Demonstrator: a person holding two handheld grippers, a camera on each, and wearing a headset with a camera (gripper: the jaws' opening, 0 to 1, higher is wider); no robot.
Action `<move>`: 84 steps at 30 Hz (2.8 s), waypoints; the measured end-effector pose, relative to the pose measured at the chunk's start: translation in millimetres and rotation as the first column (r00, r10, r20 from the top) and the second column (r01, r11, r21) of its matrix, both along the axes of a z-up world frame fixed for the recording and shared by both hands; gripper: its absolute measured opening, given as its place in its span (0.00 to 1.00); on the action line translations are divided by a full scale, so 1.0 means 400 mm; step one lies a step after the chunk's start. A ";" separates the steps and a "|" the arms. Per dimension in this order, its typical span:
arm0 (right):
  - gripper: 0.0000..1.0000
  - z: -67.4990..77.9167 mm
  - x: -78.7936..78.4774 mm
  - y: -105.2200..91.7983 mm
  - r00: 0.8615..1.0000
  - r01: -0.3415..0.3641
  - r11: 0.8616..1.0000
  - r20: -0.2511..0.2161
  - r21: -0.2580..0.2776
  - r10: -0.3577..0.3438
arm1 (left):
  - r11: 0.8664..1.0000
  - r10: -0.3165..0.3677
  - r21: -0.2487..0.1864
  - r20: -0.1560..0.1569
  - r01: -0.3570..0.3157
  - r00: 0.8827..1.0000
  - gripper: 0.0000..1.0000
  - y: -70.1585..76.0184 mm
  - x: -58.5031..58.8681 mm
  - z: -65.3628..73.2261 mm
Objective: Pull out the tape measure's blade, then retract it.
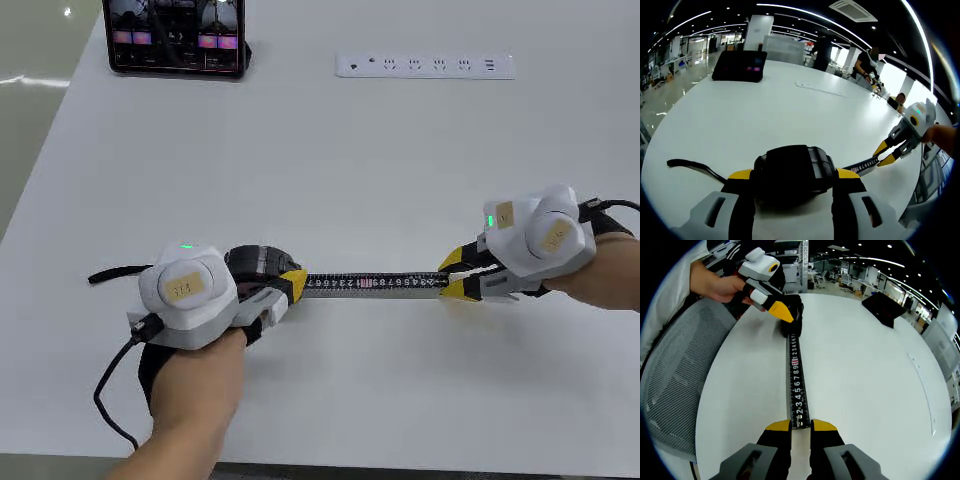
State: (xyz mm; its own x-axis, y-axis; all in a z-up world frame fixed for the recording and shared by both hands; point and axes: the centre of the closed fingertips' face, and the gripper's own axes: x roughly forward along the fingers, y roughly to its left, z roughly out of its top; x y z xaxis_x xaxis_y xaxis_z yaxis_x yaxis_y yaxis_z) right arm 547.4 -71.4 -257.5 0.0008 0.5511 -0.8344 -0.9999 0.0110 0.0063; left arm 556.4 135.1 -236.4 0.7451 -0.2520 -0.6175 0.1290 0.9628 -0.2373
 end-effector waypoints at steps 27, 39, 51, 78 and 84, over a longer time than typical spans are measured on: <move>0.10 -0.010 0.002 0.093 1.000 -0.017 0.999 -0.017 0.040 0.018 | 1.000 -0.002 -0.013 -0.001 0.002 1.000 0.58 0.003 0.000 -0.003; 0.10 -0.010 0.000 0.139 0.999 -0.012 0.997 -0.036 0.071 0.015 | 1.000 -0.005 -0.019 -0.004 0.005 1.000 0.58 0.005 0.003 -0.003; 0.10 -0.013 -0.010 0.175 0.998 0.019 0.996 -0.061 0.082 -0.014 | 1.000 -0.011 -0.020 -0.001 0.011 1.000 0.58 0.005 0.004 -0.002; 0.10 -0.015 -0.007 0.229 0.997 0.048 0.992 -0.065 0.116 -0.040 | 1.000 0.003 -0.012 0.013 -0.003 1.000 0.59 0.000 0.009 -0.007; 0.10 -0.014 -0.007 0.240 0.997 0.051 0.991 -0.069 0.123 -0.042 | 1.000 0.004 -0.012 0.014 -0.004 1.000 0.59 -0.002 0.009 -0.008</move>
State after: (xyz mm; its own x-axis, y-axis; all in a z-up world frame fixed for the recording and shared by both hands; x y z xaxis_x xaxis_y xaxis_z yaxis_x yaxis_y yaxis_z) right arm 544.7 24.6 -263.1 -0.0241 0.6513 -0.7584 -0.9957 0.0525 0.0768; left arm 560.1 134.3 -239.5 0.7545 -0.2564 -0.6041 0.1287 0.9604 -0.2469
